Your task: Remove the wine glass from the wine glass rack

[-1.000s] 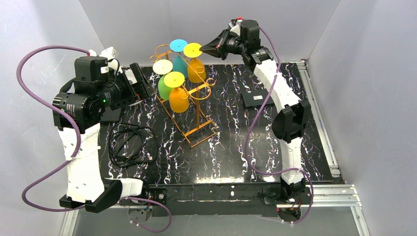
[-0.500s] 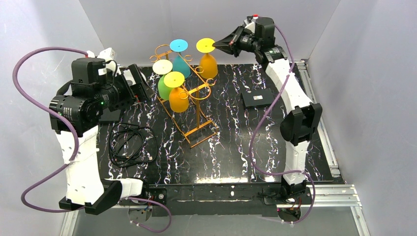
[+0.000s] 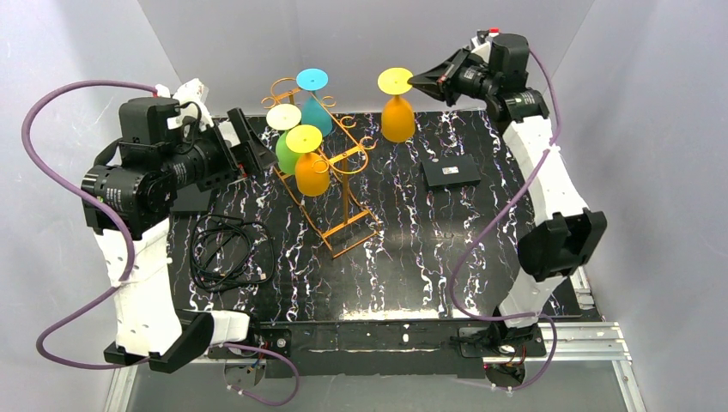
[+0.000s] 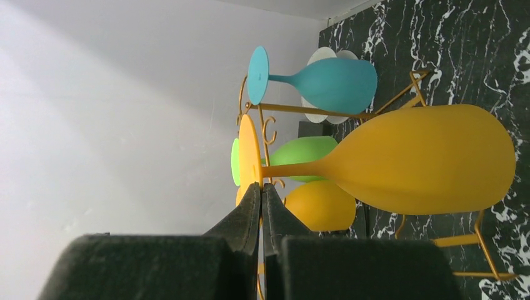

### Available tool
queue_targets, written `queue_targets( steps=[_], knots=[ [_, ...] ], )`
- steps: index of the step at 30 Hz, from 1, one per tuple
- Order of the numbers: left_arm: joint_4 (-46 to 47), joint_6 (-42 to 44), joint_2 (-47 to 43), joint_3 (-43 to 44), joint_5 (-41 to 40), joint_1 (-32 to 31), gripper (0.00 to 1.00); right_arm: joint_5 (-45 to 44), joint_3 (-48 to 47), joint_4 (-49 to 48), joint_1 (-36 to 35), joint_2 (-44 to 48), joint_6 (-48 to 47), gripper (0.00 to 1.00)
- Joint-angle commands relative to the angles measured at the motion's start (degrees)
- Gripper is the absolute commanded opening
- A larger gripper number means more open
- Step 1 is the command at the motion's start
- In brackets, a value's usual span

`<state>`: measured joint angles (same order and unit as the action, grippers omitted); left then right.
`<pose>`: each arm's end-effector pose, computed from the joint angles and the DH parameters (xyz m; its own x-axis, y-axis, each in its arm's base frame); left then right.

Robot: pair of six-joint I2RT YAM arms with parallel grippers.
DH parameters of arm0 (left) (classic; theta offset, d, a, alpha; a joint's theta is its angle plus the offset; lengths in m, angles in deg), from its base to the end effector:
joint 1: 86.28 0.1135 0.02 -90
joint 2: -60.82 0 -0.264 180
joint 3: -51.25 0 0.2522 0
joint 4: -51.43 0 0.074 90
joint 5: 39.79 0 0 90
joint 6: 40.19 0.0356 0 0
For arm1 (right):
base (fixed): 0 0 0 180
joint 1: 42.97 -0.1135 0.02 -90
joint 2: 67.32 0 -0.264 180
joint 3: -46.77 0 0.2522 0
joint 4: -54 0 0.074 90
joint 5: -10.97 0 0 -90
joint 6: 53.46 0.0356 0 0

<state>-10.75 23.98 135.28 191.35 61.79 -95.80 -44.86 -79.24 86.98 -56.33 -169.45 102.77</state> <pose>0.1586 -0.0338 0.6042 -0.1031 -0.4155 -0.9037 0.3496 0.8354 -0.4240 0.3926 0.1138 0.4573 -0.7308 0.6047 -0.3167 -0.1537 0.3063 0.9395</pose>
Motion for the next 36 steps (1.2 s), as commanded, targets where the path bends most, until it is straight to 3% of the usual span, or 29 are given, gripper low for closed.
queue_targets(
  steps=[1, 6, 12, 24, 36],
  knots=[
    [-1.5, -1.6, 1.0, 2.7, 7.1, -0.3, 1.0, -0.5, 4.3, 2.4, 1.4, 7.1, -1.7, 0.01],
    [-1.5, -2.5, 1.9, 4.5, 8.2, -3.5, 1.0, -1.0, 7.7, 8.3, 2.8, 13.1, -1.8, 0.01],
    [-1.3, -0.7, 2.7, 6.4, 5.5, -12.7, 0.94, 0.2, 11.2, 16.0, 5.7, 19.7, 0.7, 0.01],
    [2.2, 1.6, 2.1, 4.3, 3.9, -23.6, 0.89, 2.1, 23.0, 17.8, 9.5, 34.6, 7.6, 0.01],
    [10.2, 9.9, 4.6, 0.2, -4.2, -40.6, 0.8, 7.1, 26.5, 19.1, 9.8, 38.2, 13.8, 0.01]
  ],
)
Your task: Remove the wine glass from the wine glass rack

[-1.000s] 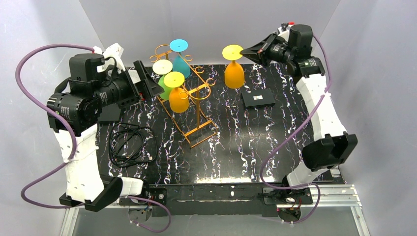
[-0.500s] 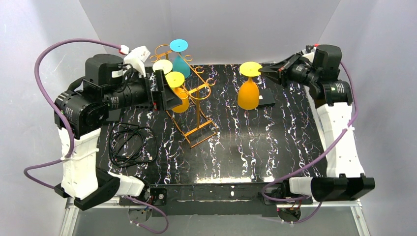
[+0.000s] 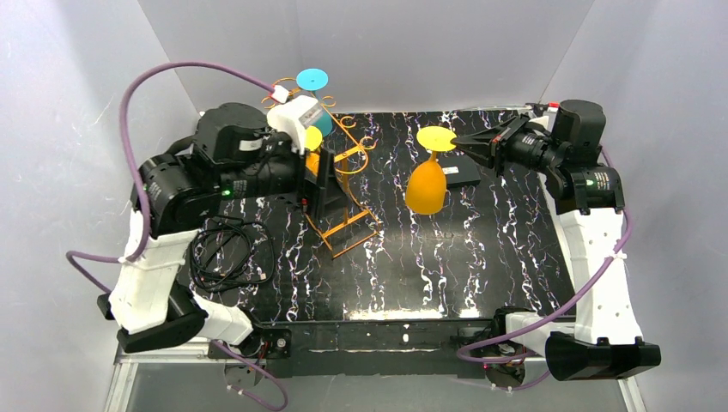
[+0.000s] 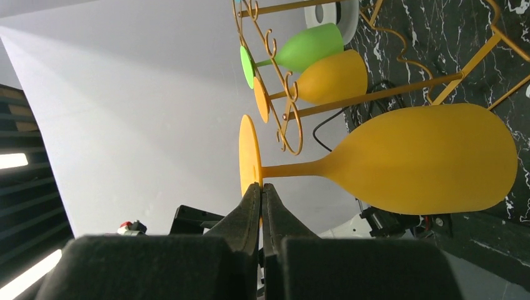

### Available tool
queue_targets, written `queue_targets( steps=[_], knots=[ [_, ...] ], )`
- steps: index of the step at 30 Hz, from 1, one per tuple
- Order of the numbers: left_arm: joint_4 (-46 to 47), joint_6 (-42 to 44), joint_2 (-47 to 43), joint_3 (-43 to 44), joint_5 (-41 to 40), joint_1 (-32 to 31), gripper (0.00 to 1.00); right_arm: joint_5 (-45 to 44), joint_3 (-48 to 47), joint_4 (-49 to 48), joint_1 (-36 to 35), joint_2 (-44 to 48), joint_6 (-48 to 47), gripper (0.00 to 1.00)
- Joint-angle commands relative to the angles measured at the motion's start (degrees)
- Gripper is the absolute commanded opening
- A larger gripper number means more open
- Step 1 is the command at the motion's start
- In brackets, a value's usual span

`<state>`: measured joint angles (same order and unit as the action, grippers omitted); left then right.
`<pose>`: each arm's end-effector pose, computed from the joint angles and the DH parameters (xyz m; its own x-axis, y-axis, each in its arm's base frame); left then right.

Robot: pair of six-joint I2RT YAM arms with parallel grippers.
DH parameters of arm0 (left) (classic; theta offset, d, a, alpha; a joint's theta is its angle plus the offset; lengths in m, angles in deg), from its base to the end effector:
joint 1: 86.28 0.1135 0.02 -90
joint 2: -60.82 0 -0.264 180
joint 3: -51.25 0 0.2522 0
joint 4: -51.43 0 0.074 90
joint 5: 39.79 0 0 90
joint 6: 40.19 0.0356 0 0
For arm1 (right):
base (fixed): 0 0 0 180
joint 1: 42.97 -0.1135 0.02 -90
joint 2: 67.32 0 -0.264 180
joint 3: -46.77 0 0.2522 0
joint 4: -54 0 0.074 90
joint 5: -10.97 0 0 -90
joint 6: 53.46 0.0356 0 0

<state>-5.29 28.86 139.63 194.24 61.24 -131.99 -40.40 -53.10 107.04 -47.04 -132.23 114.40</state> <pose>0.1254 -0.1384 0.6136 -0.2139 -0.2833 -0.9349 0.8123 0.4800 -0.3313 0.2094 0.0372 0.4655 -0.6980 0.7160 -0.0105 0.1665 0.1765 0.9701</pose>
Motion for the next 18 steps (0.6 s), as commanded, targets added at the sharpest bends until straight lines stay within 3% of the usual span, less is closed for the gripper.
queue_targets(
  steps=[1, 10, 18],
  knots=[
    [6.6, 6.1, -0.2, -4.4, -4.3, -5.8, 0.79, 2.6, 0.5, -1.1, 0.5, 1.3, 2.7, 0.01],
    [27.6, 10.4, -3.7, -18.9, -7.4, -11.5, 0.8, 7.4, 1.5, -1.9, 1.0, 1.5, 8.6, 0.01],
    [40.3, 6.4, 2.1, -19.8, -9.1, -11.6, 0.79, 10.4, -1.1, 1.7, 1.4, 1.4, 9.5, 0.01]
  ],
)
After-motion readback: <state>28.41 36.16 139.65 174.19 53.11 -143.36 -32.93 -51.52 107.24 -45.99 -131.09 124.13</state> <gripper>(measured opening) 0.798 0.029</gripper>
